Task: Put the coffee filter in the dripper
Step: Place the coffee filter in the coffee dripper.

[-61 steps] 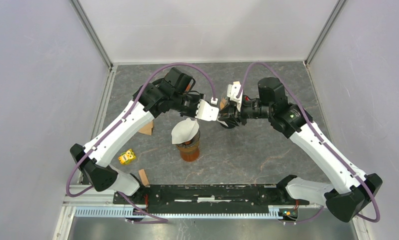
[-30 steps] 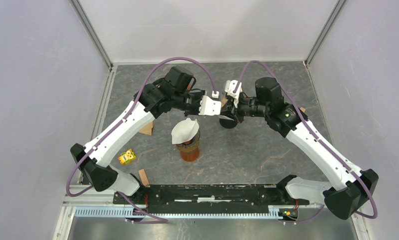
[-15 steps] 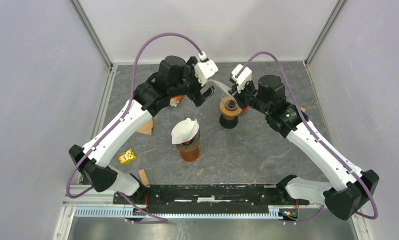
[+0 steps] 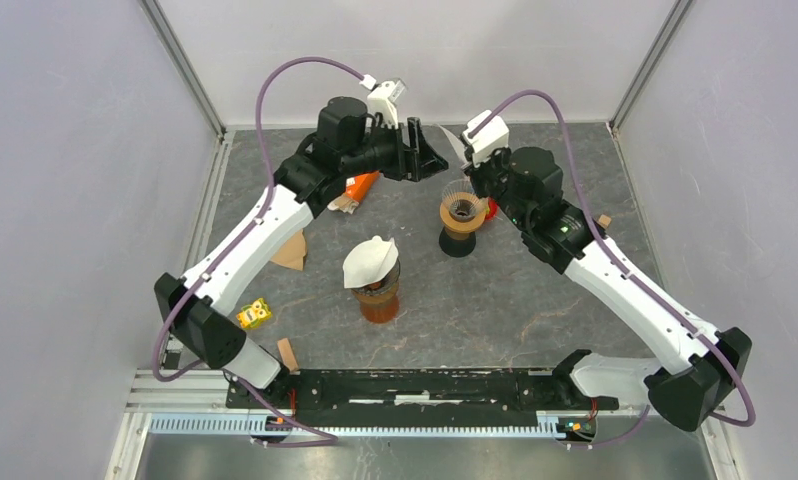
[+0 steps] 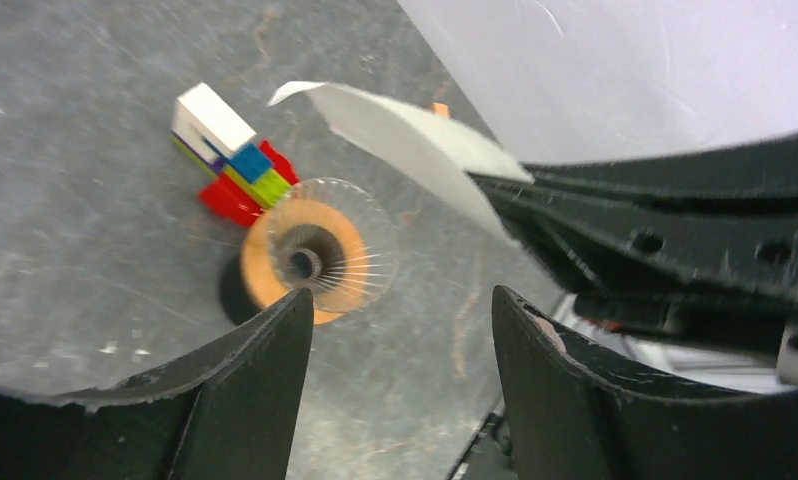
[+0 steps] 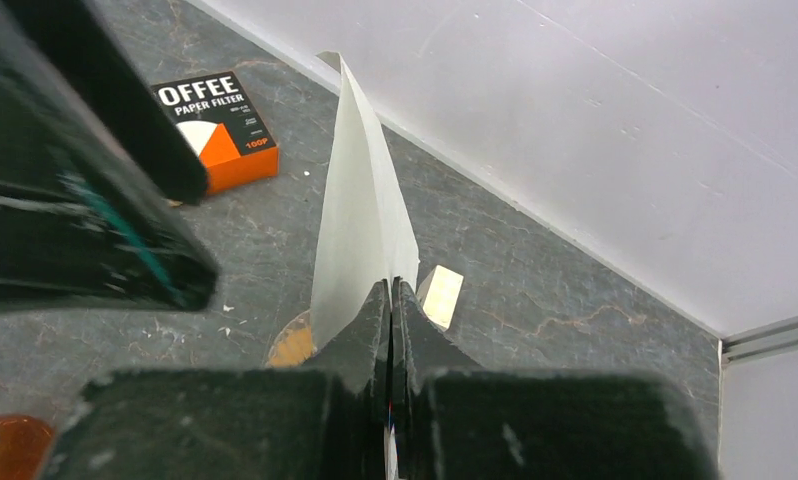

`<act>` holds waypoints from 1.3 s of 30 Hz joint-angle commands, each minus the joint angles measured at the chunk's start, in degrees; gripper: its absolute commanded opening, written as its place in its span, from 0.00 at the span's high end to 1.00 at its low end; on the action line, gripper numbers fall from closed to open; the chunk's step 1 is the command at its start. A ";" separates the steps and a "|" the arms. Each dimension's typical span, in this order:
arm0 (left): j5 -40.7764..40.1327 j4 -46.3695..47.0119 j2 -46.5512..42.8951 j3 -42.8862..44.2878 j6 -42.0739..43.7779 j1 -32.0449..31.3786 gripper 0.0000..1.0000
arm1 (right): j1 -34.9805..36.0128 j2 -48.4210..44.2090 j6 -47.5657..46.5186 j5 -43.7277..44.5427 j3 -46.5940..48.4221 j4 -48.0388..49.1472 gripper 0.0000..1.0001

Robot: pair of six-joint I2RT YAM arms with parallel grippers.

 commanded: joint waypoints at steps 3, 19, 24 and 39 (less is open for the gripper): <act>7.97 6.58 3.75 1.38 -19.39 0.06 0.32 | 3.51 1.83 -2.09 7.05 0.39 3.91 1.00; 5.61 7.63 7.24 1.03 -20.11 1.45 0.46 | 4.60 1.59 -2.34 6.79 -2.99 5.12 1.00; 5.10 7.56 7.77 1.00 -19.95 1.52 0.50 | 4.66 1.23 -2.25 6.57 -3.25 5.02 1.00; 5.13 7.71 9.75 1.86 -20.50 1.51 0.68 | 4.66 1.57 -1.99 6.07 -3.29 4.67 1.00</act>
